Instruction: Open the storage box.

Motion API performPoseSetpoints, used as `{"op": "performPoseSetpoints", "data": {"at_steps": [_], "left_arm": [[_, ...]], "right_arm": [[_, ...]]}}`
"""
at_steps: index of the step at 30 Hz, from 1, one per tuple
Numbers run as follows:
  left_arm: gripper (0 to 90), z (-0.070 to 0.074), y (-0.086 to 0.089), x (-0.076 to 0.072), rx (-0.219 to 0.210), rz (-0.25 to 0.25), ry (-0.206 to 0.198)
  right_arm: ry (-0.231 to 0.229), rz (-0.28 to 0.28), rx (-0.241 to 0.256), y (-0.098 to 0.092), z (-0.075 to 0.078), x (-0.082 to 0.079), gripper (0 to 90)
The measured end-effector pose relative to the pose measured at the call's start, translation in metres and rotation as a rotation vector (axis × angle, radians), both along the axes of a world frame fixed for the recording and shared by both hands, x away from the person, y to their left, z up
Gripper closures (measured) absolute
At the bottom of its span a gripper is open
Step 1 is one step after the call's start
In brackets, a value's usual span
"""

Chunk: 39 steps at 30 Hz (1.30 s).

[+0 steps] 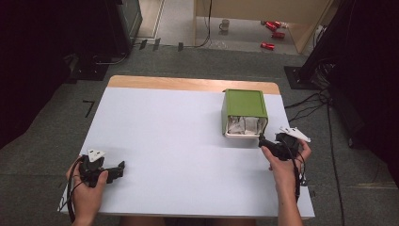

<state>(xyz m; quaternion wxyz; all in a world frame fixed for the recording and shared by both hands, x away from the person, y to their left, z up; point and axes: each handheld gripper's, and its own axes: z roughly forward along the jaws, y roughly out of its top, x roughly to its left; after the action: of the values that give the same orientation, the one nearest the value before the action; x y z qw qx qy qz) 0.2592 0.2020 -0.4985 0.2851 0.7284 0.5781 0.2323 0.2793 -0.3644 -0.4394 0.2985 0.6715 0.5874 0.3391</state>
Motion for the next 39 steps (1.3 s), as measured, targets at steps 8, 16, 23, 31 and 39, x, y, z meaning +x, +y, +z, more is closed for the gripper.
{"op": "performPoseSetpoints", "data": {"at_steps": [8,16,23,31,39], "left_arm": [[0.0,0.0,0.0,0.0,0.001,0.0,0.0],[0.0,0.0,0.0,0.0,0.001,0.0,0.0],[0.0,0.0,0.0,0.0,0.001,0.0,0.0],[0.0,0.0,0.0,0.0,0.001,0.0,0.0],[0.0,0.0,0.0,0.0,0.002,0.0,0.0]], "right_arm": [[-0.006,-0.013,0.007,0.004,-0.002,0.012,17.8],[0.002,-0.022,0.014,0.005,-0.011,0.022,19.8],[0.015,-0.043,0.004,0.005,-0.019,0.031,21.9],[0.032,-0.075,-0.034,0.007,-0.026,0.042,21.2],[0.037,-0.068,-0.057,0.009,-0.025,0.042,22.2]]}}
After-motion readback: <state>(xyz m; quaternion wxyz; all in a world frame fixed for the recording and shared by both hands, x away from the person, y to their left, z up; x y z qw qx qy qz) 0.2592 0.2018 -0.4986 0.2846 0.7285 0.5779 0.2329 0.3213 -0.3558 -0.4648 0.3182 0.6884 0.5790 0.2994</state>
